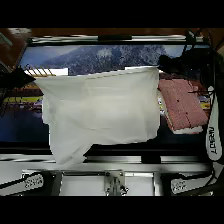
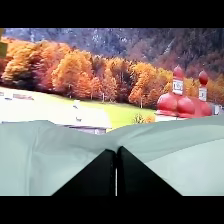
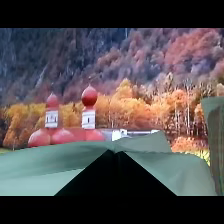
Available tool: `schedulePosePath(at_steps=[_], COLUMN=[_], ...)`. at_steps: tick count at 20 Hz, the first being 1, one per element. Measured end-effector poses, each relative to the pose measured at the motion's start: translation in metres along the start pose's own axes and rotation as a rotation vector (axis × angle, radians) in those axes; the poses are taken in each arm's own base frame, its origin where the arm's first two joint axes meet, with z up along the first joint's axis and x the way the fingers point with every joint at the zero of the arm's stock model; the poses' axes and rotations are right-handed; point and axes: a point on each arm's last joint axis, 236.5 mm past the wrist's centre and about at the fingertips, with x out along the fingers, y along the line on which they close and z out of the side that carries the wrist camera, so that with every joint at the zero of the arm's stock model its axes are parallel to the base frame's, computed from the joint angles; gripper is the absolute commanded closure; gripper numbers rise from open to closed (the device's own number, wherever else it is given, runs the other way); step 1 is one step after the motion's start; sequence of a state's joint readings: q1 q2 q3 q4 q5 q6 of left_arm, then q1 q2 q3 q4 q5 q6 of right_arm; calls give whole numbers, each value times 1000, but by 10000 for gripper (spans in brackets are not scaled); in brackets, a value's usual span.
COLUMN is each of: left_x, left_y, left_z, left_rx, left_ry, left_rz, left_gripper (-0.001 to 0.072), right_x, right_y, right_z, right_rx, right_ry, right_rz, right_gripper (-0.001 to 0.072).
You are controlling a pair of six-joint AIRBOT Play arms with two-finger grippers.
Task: Fold the shirts.
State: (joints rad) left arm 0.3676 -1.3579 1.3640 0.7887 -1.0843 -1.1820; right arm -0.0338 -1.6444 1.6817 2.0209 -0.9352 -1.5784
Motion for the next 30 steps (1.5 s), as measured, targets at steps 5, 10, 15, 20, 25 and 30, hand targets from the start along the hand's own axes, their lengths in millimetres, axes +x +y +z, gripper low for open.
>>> schedulePosePath(at_steps=[5,10,15,20,25,30], left_x=[69,113,148,159,141,112], left_y=[5,18,43,50,48,71], left_z=[11,23,7,-12,-58,-113], left_rx=[16,43,-6,-31,38,60], left_ry=[-4,-72,-42,27,266,542], left_rz=[-65,-26,1,-13,-46,42], left_gripper=[674,674,675,675,676,675], right_x=[47,70,96,107,89,67], right_y=[-12,-26,-44,-54,-55,-66], right_z=[15,19,4,-20,-54,-102], right_rx=[19,23,40,72,72,41], right_ry=[-100,-144,-108,-23,149,372], right_rz=[-10,-32,-61,-73,-86,-142], right_gripper=[665,665,665,664,665,665])
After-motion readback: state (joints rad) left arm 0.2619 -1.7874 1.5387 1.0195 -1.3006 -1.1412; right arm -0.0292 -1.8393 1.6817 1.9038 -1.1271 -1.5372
